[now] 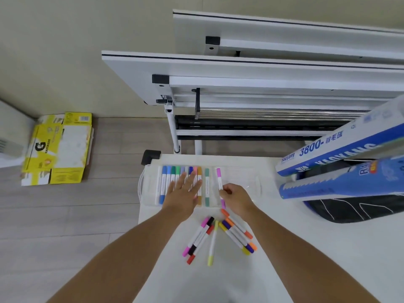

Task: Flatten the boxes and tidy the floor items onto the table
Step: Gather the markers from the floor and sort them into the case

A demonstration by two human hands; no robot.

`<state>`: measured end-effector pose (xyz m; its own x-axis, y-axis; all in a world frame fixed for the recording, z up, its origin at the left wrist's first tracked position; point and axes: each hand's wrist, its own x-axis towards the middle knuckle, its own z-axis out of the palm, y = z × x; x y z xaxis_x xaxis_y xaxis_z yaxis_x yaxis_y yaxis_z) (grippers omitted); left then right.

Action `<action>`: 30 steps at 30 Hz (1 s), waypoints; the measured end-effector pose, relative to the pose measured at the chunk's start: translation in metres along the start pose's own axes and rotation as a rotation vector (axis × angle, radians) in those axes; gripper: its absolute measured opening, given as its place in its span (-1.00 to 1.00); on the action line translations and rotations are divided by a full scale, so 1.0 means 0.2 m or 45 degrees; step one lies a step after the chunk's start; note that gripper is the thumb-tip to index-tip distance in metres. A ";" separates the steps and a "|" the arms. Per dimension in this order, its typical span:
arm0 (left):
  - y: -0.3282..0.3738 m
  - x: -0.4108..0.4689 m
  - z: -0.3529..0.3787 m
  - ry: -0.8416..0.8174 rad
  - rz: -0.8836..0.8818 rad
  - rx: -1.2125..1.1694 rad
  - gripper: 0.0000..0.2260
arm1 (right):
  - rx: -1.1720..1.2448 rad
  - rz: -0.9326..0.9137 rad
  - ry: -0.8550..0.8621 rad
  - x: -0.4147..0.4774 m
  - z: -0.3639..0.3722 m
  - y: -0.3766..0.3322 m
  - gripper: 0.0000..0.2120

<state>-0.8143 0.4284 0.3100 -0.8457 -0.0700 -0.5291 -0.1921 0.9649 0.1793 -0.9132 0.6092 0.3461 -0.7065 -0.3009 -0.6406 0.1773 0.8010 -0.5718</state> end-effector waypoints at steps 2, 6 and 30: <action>0.00 0.00 0.01 0.014 -0.001 -0.010 -0.44 | -0.056 -0.010 0.028 0.05 0.01 0.01 -0.82; 0.00 0.01 0.03 0.043 -0.001 -0.002 -0.44 | -0.102 0.036 0.043 0.13 0.05 0.00 -0.85; 0.00 0.00 0.03 0.044 0.001 -0.005 -0.45 | -0.354 0.215 0.153 0.17 0.19 -0.08 -0.68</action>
<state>-0.8110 0.4306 0.3043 -0.8624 -0.0779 -0.5002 -0.1934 0.9638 0.1834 -0.9131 0.5659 0.3143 -0.7619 -0.1023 -0.6395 0.1169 0.9495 -0.2912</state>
